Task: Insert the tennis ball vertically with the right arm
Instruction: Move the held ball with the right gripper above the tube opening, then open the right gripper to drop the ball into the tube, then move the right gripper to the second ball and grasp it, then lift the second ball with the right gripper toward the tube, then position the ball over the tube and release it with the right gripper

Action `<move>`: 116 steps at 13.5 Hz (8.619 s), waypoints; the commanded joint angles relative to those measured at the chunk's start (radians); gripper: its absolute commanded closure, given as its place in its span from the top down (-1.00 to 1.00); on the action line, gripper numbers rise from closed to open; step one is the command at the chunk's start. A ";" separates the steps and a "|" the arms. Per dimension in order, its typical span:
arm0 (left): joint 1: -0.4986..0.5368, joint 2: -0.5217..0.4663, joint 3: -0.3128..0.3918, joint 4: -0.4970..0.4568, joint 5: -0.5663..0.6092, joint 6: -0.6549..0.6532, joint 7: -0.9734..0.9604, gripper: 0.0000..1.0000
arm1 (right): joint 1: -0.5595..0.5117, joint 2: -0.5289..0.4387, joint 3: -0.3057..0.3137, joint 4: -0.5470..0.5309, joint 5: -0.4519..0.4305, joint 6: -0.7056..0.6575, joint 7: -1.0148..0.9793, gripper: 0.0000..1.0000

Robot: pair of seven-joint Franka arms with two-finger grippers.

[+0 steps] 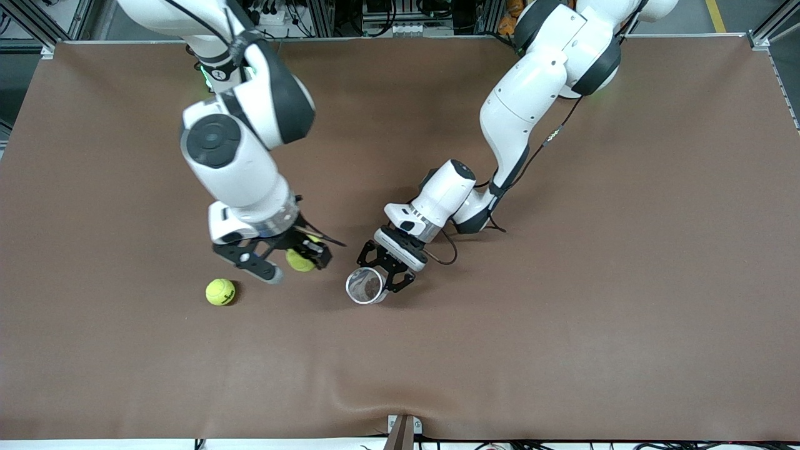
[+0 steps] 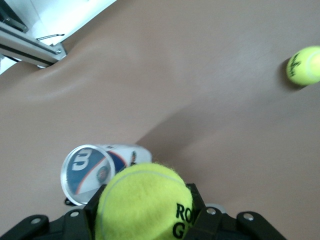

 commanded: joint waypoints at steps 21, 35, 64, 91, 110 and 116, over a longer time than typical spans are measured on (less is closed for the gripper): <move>-0.037 0.033 0.026 0.082 -0.030 0.016 -0.006 0.22 | 0.084 0.227 -0.016 0.166 -0.068 0.209 0.198 0.51; -0.062 0.042 0.070 0.098 -0.031 0.016 -0.007 0.23 | 0.015 0.137 -0.004 0.186 -0.047 0.018 0.118 0.95; -0.071 0.108 0.070 0.172 -0.031 0.016 -0.007 0.47 | -0.397 0.121 -0.015 -0.437 -0.056 0.518 -1.003 1.00; -0.085 0.096 0.088 0.172 -0.030 0.014 -0.006 1.00 | -0.362 -0.064 0.030 -0.364 0.018 0.216 -0.830 -0.51; -0.133 0.090 0.148 0.171 -0.031 0.014 -0.006 1.00 | 0.028 -0.029 0.039 -0.069 0.025 0.056 0.035 -0.52; -0.131 0.085 0.144 0.171 -0.033 0.014 -0.007 1.00 | 0.042 0.072 0.035 0.006 0.021 0.151 0.071 -0.52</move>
